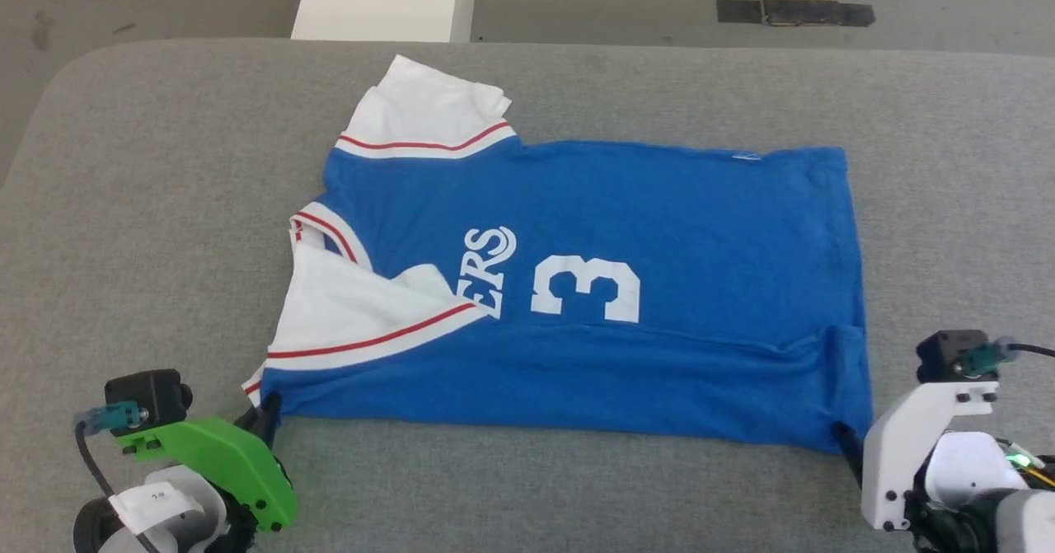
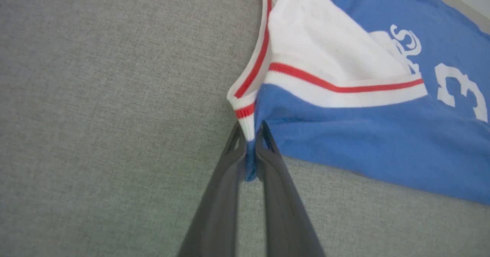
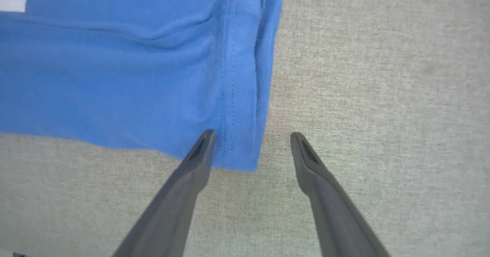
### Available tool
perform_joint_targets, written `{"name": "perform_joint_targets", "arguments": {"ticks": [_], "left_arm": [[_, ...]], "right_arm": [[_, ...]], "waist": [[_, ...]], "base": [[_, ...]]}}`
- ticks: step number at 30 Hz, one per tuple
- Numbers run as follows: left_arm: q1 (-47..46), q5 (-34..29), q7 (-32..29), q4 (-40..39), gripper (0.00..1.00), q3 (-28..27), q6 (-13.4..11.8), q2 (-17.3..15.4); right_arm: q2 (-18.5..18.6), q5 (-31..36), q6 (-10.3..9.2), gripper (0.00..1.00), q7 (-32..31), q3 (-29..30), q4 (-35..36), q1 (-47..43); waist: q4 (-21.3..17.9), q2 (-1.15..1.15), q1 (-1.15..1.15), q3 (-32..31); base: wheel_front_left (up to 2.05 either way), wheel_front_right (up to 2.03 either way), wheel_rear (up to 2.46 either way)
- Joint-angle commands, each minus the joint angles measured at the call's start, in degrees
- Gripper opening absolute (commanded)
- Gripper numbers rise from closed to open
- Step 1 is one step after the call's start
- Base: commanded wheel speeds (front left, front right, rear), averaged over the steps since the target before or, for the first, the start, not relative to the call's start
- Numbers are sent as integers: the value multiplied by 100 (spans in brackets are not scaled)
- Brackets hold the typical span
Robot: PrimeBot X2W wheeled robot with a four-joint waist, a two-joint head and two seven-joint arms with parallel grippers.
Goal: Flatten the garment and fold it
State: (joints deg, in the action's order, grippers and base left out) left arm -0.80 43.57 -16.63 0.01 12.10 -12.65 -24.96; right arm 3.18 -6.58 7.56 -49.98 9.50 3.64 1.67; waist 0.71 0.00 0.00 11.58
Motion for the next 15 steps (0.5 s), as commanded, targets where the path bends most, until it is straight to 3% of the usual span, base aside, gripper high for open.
{"name": "perform_joint_targets", "arguments": {"ticks": [1,6,7,8,9,15], "left_arm": [[69,7,-1,-72,0,2,-34,20],[65,4,-50,-181,0,52,-67,35],[57,11,-49,-188,0,53,-66,39],[53,9,-52,-187,0,57,-65,34],[45,15,-55,-180,0,54,-64,30],[71,89,-106,-162,0,-69,-94,-78]], "right_arm": [[27,83,-8,100,-4,-32,-132,149],[74,168,-8,100,110,-147,-662,355],[96,154,-8,32,129,-173,-740,396],[116,119,-8,7,141,-191,-786,426],[152,60,-8,0,131,-218,-828,451],[517,-421,-8,0,-95,-199,-568,449]], "waist": [[68,0,0,67],[113,0,0,126],[113,0,0,129],[112,0,0,125],[108,0,0,112],[76,0,0,-117]], "base": [[0,0,0],[0,0,0],[0,0,0],[0,0,0],[0,0,0],[0,0,0]]}}
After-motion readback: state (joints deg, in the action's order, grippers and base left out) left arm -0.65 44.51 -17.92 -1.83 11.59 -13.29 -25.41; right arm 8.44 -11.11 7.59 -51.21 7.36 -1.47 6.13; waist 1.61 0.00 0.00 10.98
